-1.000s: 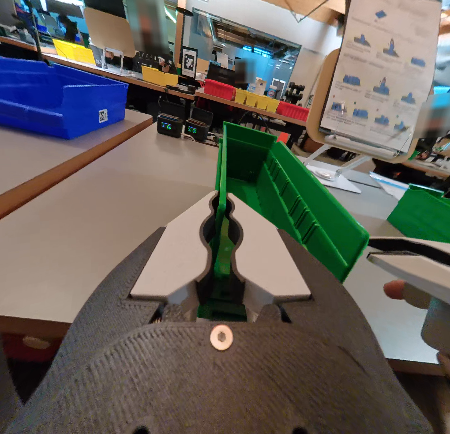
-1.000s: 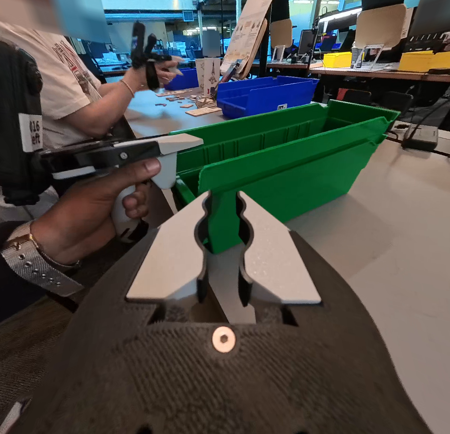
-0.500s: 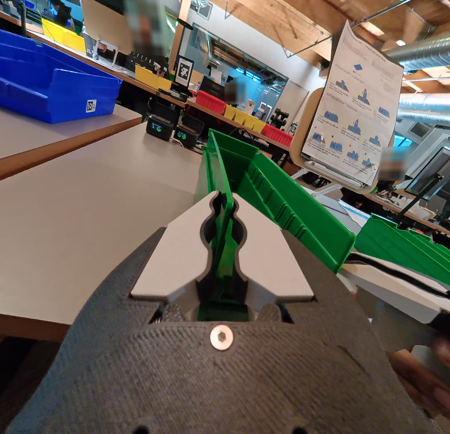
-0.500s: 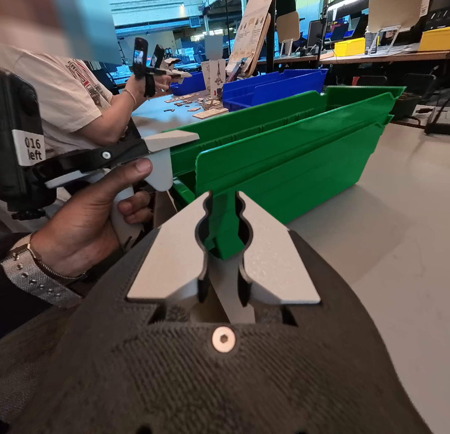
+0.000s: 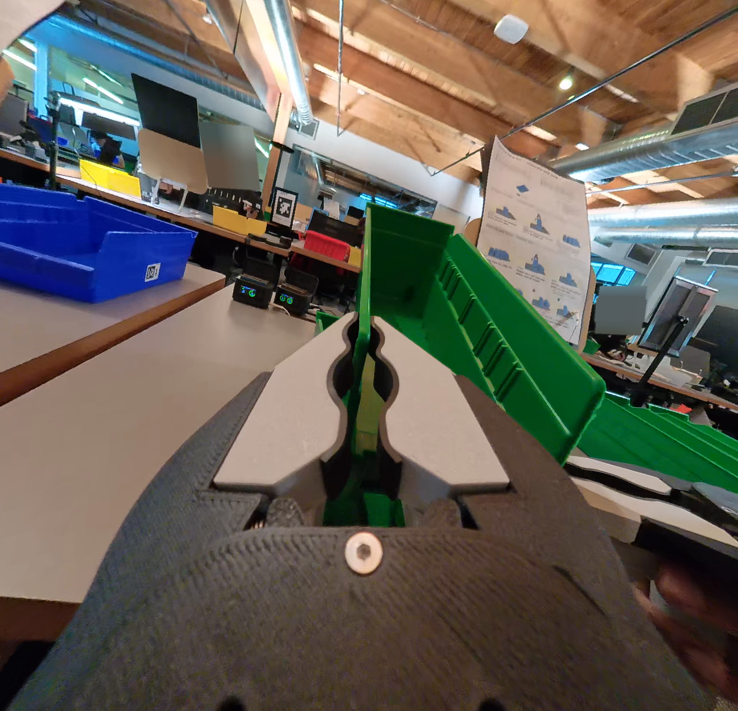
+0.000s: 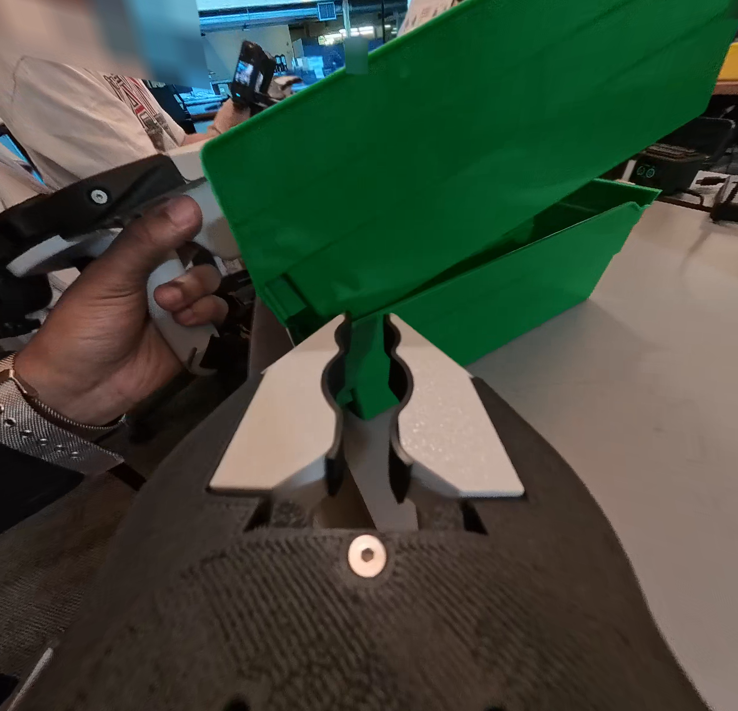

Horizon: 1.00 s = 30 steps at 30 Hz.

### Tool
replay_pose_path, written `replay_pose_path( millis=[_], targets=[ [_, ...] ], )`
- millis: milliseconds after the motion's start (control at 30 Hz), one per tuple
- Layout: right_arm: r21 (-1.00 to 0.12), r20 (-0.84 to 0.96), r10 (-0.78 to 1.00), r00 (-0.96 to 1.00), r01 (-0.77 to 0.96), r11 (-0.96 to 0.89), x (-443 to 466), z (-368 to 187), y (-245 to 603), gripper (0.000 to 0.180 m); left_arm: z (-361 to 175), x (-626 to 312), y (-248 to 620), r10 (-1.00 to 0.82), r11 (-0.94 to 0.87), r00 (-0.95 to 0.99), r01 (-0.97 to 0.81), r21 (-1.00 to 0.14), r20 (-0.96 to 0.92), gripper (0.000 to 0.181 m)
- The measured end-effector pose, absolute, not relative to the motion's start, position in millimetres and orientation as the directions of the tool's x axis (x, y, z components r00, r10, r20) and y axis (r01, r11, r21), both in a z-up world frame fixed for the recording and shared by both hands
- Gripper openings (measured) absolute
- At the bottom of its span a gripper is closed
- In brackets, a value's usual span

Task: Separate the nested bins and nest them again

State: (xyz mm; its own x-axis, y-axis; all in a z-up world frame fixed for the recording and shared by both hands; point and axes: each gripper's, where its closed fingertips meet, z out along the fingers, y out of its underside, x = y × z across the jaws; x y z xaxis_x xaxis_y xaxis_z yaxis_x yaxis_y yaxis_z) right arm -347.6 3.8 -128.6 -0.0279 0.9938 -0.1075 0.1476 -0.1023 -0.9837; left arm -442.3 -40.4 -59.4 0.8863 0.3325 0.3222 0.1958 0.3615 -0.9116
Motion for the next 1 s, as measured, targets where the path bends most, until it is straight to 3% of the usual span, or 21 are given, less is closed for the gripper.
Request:
replay_pose_path(
  millis=[33, 300, 567, 1000],
  targets=[
    [-0.984, -0.122, 0.992, -0.03, 0.138, -0.117, -346, -127, 5, 0.017, -58, -442, -41, 0.337, 0.364, 0.885, 0.192, -0.912, 0.321, 0.0],
    [-0.967, -0.232, 0.969, -0.088, 0.133, -0.219, -342, -135, 0, 0.029, -47, -449, -53, 0.351, 0.408, 0.858, 0.219, -0.886, 0.374, 0.0],
    [-0.974, -0.216, 0.976, 0.018, 0.066, -0.217, -327, -113, 26, 0.027, -20, -430, -53, 0.278, 0.451, 0.875, 0.245, -0.858, 0.396, 0.0],
    [-0.989, -0.149, 0.943, 0.299, -0.051, -0.14, -160, -87, 94, 0.022, -11, -310, 26, -0.059, 0.309, 0.887, 0.453, -0.836, 0.459, 0.0]
  ],
)
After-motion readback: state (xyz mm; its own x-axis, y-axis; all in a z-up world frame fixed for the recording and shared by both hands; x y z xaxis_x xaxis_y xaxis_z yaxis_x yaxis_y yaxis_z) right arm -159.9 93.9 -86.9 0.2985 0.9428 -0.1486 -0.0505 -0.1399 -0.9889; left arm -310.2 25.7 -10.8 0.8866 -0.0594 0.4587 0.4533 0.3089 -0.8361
